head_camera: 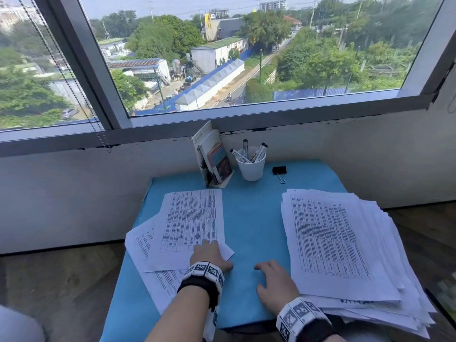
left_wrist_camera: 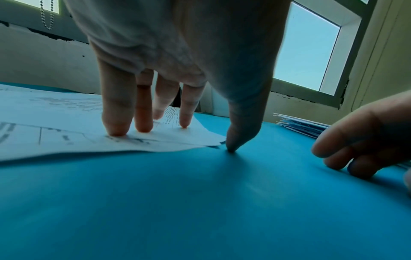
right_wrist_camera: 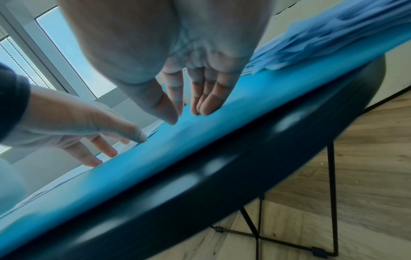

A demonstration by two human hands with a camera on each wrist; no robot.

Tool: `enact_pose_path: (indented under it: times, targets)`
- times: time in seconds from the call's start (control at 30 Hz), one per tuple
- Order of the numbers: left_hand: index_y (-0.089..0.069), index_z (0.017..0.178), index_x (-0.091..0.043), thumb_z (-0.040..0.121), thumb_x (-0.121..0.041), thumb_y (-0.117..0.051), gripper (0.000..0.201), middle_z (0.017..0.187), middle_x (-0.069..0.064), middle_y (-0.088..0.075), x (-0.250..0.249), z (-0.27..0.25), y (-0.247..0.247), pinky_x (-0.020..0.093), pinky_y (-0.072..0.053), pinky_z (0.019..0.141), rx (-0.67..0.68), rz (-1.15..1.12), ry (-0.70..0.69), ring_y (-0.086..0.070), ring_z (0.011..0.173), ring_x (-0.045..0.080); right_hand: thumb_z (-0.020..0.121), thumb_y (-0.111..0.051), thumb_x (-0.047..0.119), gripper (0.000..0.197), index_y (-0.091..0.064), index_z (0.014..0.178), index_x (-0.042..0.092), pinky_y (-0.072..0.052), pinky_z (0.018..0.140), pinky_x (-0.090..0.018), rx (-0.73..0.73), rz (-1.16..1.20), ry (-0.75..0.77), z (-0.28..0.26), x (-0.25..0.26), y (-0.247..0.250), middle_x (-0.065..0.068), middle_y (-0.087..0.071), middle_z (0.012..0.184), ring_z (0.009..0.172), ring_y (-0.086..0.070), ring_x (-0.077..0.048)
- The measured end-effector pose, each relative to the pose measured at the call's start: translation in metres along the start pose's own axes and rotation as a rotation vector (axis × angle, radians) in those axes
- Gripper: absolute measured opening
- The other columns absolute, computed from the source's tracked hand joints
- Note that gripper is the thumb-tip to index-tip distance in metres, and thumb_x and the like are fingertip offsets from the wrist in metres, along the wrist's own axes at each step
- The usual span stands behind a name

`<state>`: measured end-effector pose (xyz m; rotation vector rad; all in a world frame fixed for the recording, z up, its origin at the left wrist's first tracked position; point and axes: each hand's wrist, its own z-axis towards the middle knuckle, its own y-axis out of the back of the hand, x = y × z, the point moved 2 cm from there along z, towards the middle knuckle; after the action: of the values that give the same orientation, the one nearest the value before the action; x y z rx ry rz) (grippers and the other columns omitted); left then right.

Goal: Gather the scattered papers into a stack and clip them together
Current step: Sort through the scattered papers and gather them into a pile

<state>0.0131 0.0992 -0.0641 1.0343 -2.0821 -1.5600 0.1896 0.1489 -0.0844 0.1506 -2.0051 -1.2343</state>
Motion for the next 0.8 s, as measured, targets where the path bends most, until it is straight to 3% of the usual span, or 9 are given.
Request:
enact_pose_path:
  times: [0.2, 0.37, 0.53, 0.63, 0.7, 0.77, 0.8]
  targets:
    - [-0.041, 0.126, -0.017, 0.08, -0.037, -0.057, 0.052, 0.128, 0.003, -0.048, -0.001, 0.0, -0.002, 0.036, -0.045, 0.087, -0.023, 0.067, -0.022, -0.04, 0.123, 0.026, 0.082, -0.044, 0.023, 0.046, -0.047, 0.128, 0.03, -0.042, 0.097, -0.031, -0.007, -0.019, -0.034, -0.001, 0.003, -0.002, 0.006, -0.04, 0.13, 0.124, -0.04, -0.014]
    - [-0.049, 0.119, -0.012, 0.088, -0.024, -0.048, 0.032, 0.125, 0.007, -0.051, -0.011, -0.006, -0.007, 0.036, -0.044, 0.089, -0.041, 0.17, -0.098, -0.043, 0.12, 0.027, 0.083, -0.043, 0.024, 0.046, -0.046, 0.129, 0.031, -0.043, 0.095, -0.03, -0.027, -0.061, -0.04, -0.004, 0.006, -0.001, 0.008, -0.04, 0.131, 0.124, -0.04, -0.013]
    - [-0.052, 0.117, -0.011, 0.088, -0.021, -0.047, 0.031, 0.123, 0.008, -0.053, -0.014, -0.012, 0.0, 0.036, -0.044, 0.09, -0.046, 0.163, -0.129, -0.047, 0.118, 0.026, 0.082, -0.043, 0.026, 0.046, -0.046, 0.128, 0.03, -0.043, 0.096, -0.031, -0.009, -0.094, -0.027, -0.008, 0.01, 0.001, 0.006, -0.04, 0.13, 0.123, -0.04, -0.015]
    - [-0.055, 0.094, -0.017, 0.084, -0.028, -0.049, 0.017, 0.1, 0.002, -0.059, -0.014, -0.022, 0.016, 0.03, -0.044, 0.077, -0.156, -0.1, -0.088, -0.055, 0.093, 0.021, 0.088, -0.043, 0.036, 0.041, -0.048, 0.128, 0.029, -0.039, 0.101, -0.031, 0.029, -0.052, -0.046, -0.004, 0.014, 0.008, 0.004, -0.046, 0.128, 0.124, -0.044, -0.015]
    - [-0.047, 0.078, -0.02, 0.079, -0.029, -0.051, 0.01, 0.082, -0.003, -0.054, -0.018, -0.037, 0.025, 0.027, -0.039, 0.067, -0.289, -0.264, -0.141, -0.05, 0.076, 0.019, 0.088, -0.044, 0.054, 0.046, -0.052, 0.123, 0.024, -0.042, 0.092, -0.03, 0.069, 0.209, -0.131, 0.0, 0.025, 0.023, 0.0, -0.056, 0.113, 0.105, -0.054, -0.016]
    - [-0.041, 0.075, -0.024, 0.076, -0.031, -0.051, 0.013, 0.079, -0.002, -0.055, -0.031, -0.058, 0.025, 0.029, -0.04, 0.065, -0.323, -0.349, -0.369, -0.052, 0.076, 0.022, 0.076, -0.049, 0.069, 0.056, -0.054, 0.102, 0.019, -0.044, 0.07, -0.03, 0.165, 0.815, -0.275, 0.006, 0.033, 0.037, -0.003, -0.053, 0.088, 0.077, -0.052, -0.018]
    - [-0.041, 0.075, -0.025, 0.075, -0.031, -0.05, 0.011, 0.082, -0.002, -0.058, -0.039, -0.071, 0.022, 0.031, -0.043, 0.067, -0.279, -0.361, -0.527, -0.055, 0.079, 0.022, 0.071, -0.055, 0.07, 0.055, -0.054, 0.09, 0.018, -0.042, 0.061, -0.029, 0.206, 1.071, -0.348, 0.009, 0.034, 0.043, -0.004, -0.05, 0.079, 0.069, -0.048, -0.019]
